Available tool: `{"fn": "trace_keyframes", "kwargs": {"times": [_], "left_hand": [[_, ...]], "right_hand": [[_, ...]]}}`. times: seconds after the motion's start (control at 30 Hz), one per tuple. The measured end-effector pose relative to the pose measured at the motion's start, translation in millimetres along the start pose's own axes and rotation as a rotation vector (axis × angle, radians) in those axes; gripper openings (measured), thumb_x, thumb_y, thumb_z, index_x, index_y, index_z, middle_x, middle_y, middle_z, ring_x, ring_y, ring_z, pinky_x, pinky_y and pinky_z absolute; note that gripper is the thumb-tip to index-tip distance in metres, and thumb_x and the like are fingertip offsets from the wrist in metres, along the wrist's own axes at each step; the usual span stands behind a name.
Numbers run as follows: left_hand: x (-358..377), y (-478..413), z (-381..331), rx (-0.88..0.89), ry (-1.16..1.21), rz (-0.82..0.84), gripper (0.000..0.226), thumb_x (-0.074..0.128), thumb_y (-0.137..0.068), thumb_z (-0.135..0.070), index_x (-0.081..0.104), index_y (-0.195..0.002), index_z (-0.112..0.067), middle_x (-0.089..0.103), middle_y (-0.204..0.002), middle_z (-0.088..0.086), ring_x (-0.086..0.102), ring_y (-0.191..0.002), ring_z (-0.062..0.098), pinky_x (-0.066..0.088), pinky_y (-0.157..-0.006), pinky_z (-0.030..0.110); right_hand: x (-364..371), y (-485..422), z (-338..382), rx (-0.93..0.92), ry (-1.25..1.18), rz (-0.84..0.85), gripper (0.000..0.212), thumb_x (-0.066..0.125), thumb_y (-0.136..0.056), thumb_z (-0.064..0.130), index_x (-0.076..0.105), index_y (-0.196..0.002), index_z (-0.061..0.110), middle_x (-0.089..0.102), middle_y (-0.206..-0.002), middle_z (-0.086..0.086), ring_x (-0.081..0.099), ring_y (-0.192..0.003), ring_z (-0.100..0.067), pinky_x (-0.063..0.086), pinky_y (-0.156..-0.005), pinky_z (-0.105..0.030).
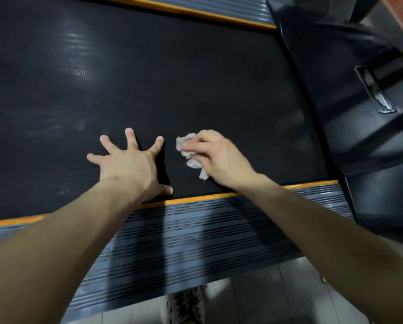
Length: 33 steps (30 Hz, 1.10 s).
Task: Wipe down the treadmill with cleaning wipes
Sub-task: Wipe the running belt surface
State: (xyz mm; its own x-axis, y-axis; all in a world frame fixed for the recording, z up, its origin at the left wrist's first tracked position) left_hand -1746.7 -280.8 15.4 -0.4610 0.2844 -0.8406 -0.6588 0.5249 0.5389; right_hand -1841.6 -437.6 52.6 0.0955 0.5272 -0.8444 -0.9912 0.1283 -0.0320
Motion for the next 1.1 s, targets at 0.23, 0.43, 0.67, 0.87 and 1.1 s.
{"fn": "trace_keyframes", "kwargs": {"times": [0.23,0.43,0.67,0.87,1.1], "left_hand": [[-3.7,4.2,0.3,-0.003,-0.077,0.066,0.133,0.066,-0.068,-0.097,-0.014,-0.165,-0.053,-0.012,-0.178,0.016,0.005,-0.155,0.066,0.027,-0.118,0.078],[-38.1,-6.6,-44.3,0.352,0.017,-0.424,0.076,0.055,-0.089,-0.075,0.05,-0.155,-0.037,0.037,-0.168,0.005,0.017,-0.163,0.029,0.016,-0.127,0.065],[6.3,-67.7,-95.8,0.377,-0.1,-0.048,0.076,0.003,-0.102,-0.076,-0.032,-0.161,-0.043,-0.048,-0.165,0.004,-0.046,-0.152,0.027,-0.022,-0.124,0.066],[5.7,-65.3,-96.9,0.364,-0.115,0.063,0.076,0.003,-0.102,-0.076,-0.04,-0.156,-0.044,-0.057,-0.158,0.004,-0.053,-0.147,0.027,-0.025,-0.122,0.067],[5.4,-64.5,-95.8,0.344,-0.106,0.111,0.076,0.004,-0.102,-0.077,-0.042,-0.154,-0.046,-0.058,-0.156,0.002,-0.054,-0.146,0.026,-0.024,-0.122,0.066]], "right_hand": [[-90.8,35.2,-147.8,0.972,0.144,-0.635,0.021,0.058,-0.102,0.021,0.078,-0.107,0.022,0.065,-0.105,0.001,0.07,-0.095,-0.019,0.041,-0.057,-0.011],[-1.9,21.4,-17.0,0.1,0.122,-0.197,0.047,0.058,-0.085,-0.007,0.078,-0.123,0.013,0.072,-0.125,-0.001,0.058,-0.117,-0.017,0.047,-0.104,-0.02],[-127.0,84.2,-175.7,0.877,0.355,-0.376,0.033,0.057,-0.101,0.019,0.067,-0.132,0.019,0.071,-0.131,-0.005,0.065,-0.123,-0.029,0.047,-0.103,-0.029],[-39.5,68.1,-77.3,0.367,0.146,0.058,0.056,0.047,-0.108,0.052,0.044,-0.16,0.031,0.037,-0.167,0.017,0.029,-0.154,0.002,0.021,-0.128,-0.023],[-112.2,44.1,-184.0,0.907,0.277,-0.196,0.063,0.022,-0.109,0.057,0.042,-0.156,0.022,0.034,-0.167,-0.008,0.04,-0.146,-0.036,0.032,-0.117,-0.045]]}}
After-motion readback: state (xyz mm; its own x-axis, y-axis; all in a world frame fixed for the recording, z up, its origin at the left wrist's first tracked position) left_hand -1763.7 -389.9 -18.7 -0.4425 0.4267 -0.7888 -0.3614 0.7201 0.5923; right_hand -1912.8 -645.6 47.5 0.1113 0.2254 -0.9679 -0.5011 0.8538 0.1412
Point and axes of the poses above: each hand's wrist, its own y-axis away from the middle knuckle, its own x-axis out of the palm, z = x × y, the point moved 7 cm from there along -y, towards the middle knuckle
